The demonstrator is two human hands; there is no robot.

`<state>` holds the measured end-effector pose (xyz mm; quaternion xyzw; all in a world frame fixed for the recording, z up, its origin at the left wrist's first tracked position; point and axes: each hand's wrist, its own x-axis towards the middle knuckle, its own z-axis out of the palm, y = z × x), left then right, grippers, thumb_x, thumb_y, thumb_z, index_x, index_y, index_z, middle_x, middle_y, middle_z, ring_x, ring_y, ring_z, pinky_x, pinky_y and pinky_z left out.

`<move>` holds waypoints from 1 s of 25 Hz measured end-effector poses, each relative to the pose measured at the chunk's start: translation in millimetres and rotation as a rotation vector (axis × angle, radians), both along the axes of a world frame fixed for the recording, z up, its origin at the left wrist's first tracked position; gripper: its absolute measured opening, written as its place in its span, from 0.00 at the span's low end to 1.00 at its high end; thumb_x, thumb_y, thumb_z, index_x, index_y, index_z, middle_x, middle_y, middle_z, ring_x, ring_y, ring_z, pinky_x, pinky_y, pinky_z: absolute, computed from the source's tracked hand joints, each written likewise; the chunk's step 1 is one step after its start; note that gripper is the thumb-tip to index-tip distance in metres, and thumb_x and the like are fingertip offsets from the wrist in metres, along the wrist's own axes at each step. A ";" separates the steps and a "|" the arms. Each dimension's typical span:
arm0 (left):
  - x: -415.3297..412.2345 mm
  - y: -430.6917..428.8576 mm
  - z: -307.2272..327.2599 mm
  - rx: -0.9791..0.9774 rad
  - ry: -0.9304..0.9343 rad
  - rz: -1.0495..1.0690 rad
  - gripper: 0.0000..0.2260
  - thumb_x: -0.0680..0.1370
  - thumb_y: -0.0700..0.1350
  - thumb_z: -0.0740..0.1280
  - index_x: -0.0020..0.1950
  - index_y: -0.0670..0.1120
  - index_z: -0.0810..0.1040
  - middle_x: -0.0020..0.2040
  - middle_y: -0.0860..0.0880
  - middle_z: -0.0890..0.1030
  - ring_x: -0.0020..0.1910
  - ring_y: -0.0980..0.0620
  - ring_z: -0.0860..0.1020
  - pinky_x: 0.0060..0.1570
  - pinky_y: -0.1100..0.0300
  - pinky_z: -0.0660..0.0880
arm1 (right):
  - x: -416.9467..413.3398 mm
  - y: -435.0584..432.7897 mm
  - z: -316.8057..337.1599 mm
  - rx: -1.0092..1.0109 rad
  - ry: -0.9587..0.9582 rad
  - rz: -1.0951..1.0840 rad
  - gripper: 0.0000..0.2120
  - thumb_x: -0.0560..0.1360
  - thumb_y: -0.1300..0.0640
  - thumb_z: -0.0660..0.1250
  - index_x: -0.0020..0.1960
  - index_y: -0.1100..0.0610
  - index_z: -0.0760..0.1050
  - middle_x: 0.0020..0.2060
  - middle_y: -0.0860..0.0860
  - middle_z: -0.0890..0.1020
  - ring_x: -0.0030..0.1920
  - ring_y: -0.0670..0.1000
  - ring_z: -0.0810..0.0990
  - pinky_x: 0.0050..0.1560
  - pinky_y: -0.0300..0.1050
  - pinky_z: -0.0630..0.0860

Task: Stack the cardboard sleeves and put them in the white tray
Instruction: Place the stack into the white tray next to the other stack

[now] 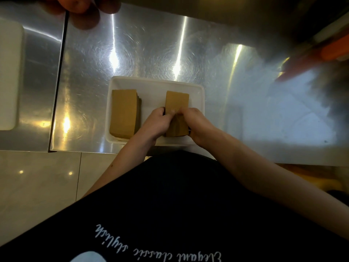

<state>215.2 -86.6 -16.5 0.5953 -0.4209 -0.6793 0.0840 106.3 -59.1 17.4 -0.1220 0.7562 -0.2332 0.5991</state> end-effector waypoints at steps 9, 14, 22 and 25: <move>-0.6 -4.3 -2.4 0.039 0.009 0.019 0.18 0.84 0.49 0.59 0.72 0.42 0.71 0.62 0.48 0.77 0.61 0.47 0.76 0.56 0.54 0.70 | -57.1 25.1 32.8 -0.451 0.473 -0.041 0.11 0.75 0.51 0.62 0.55 0.49 0.78 0.47 0.44 0.82 0.47 0.44 0.82 0.49 0.46 0.81; -4.0 -1.0 -0.8 0.013 0.005 0.063 0.17 0.84 0.47 0.60 0.70 0.41 0.73 0.58 0.49 0.77 0.58 0.49 0.76 0.55 0.55 0.69 | -63.2 27.3 9.7 -0.067 0.036 -0.120 0.18 0.81 0.43 0.56 0.64 0.53 0.71 0.58 0.57 0.78 0.56 0.53 0.79 0.58 0.50 0.77; -15.2 0.0 -0.1 0.041 -0.001 0.048 0.19 0.84 0.48 0.59 0.72 0.40 0.71 0.60 0.48 0.76 0.62 0.47 0.75 0.59 0.53 0.70 | -59.9 28.0 9.5 -0.057 -0.137 -0.115 0.23 0.80 0.36 0.50 0.58 0.51 0.73 0.50 0.51 0.81 0.51 0.52 0.81 0.45 0.46 0.78; -27.5 4.8 2.3 0.044 -0.013 0.008 0.19 0.84 0.48 0.59 0.73 0.41 0.70 0.63 0.47 0.76 0.60 0.48 0.74 0.60 0.52 0.70 | -60.5 27.5 10.3 -0.044 -0.156 -0.123 0.27 0.80 0.35 0.49 0.62 0.53 0.72 0.52 0.52 0.80 0.53 0.54 0.80 0.51 0.49 0.78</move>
